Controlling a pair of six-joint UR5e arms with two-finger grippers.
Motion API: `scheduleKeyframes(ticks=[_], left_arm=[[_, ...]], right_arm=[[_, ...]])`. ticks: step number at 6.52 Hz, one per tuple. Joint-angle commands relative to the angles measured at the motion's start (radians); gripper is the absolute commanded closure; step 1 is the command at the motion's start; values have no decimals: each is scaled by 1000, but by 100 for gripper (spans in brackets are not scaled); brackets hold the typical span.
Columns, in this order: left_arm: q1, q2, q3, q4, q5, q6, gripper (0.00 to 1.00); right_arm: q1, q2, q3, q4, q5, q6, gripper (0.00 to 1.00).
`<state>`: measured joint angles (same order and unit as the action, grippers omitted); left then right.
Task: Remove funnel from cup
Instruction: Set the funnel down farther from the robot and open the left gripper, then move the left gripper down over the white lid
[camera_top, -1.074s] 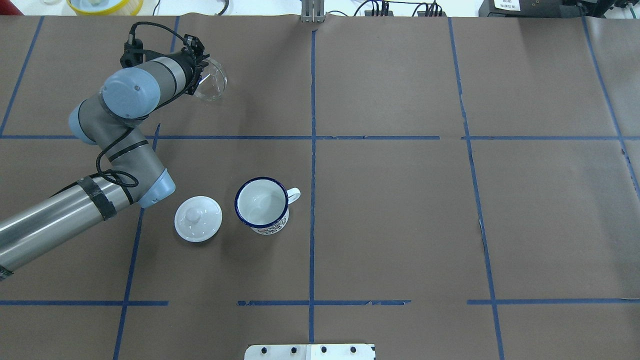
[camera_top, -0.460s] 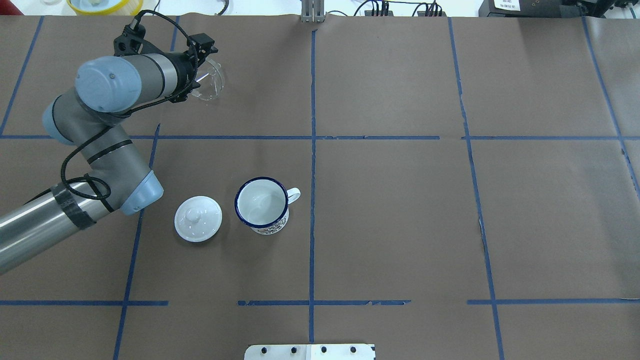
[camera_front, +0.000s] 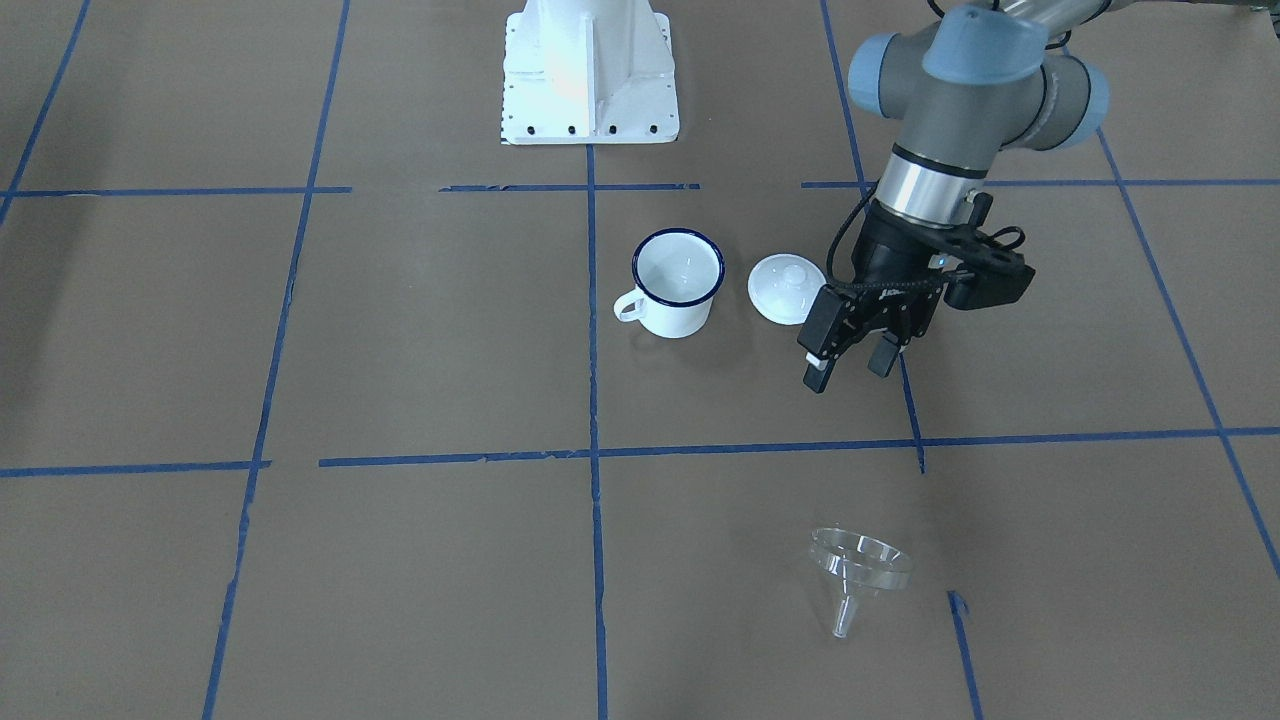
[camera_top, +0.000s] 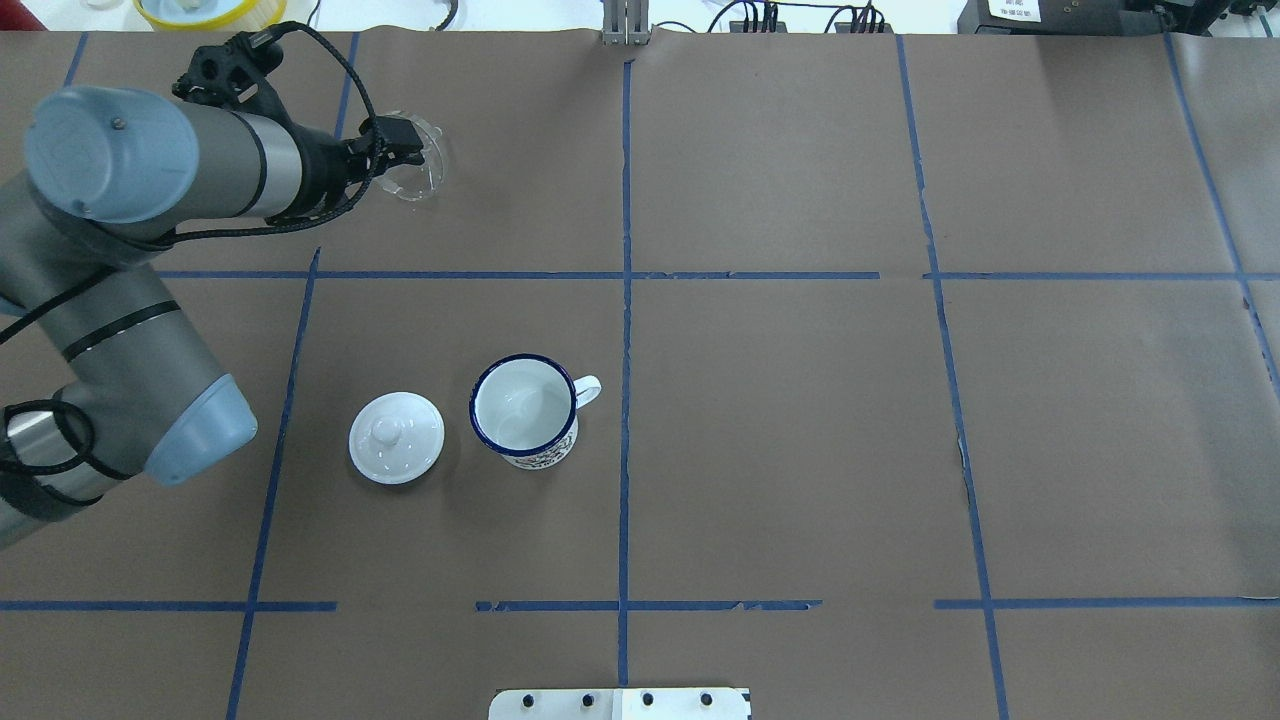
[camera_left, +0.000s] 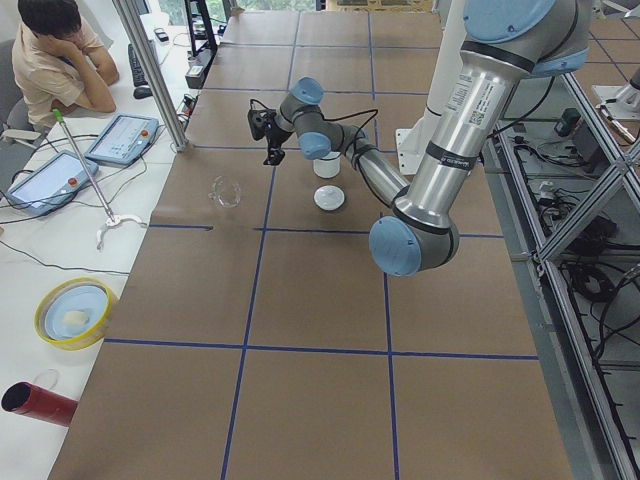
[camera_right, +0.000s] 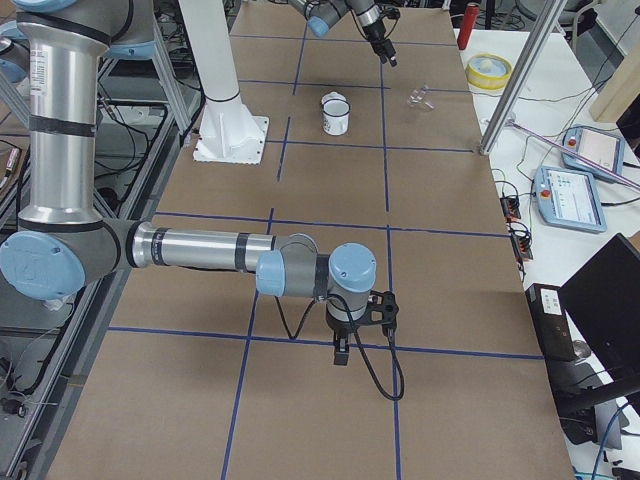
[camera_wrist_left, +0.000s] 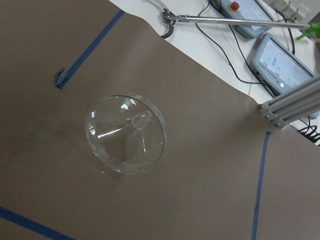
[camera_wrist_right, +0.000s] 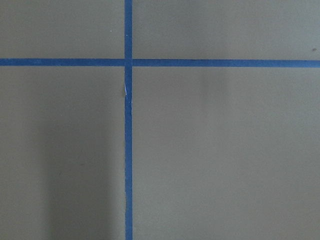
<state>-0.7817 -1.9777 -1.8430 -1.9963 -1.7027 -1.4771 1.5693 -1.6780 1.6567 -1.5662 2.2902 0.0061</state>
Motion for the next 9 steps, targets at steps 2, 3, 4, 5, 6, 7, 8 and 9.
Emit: scheduleKeyframes(ticks=[2, 3, 4, 5, 6, 7, 8, 9], left_arm=[[65, 92, -61, 88, -159, 271, 0], [118, 94, -71, 173, -153, 270, 0], [175, 97, -77, 210, -153, 265, 0], [224, 94, -79, 276, -153, 253, 0], [255, 92, -78, 303, -150, 229, 0], [274, 94, -73, 303, -150, 227, 0], [275, 89, -65, 303, -150, 227, 1], [275, 92, -62, 301, -152, 231, 2]], right_arm=[[0, 0, 0, 0, 0, 0, 0], [0, 0, -2, 0, 0, 0, 0], [0, 0, 0, 0, 0, 0, 0], [0, 0, 0, 0, 0, 0, 0], [0, 0, 0, 0, 0, 0, 0], [0, 0, 0, 0, 0, 0, 0], [0, 0, 0, 0, 0, 0, 0], [0, 0, 0, 0, 0, 0, 0]])
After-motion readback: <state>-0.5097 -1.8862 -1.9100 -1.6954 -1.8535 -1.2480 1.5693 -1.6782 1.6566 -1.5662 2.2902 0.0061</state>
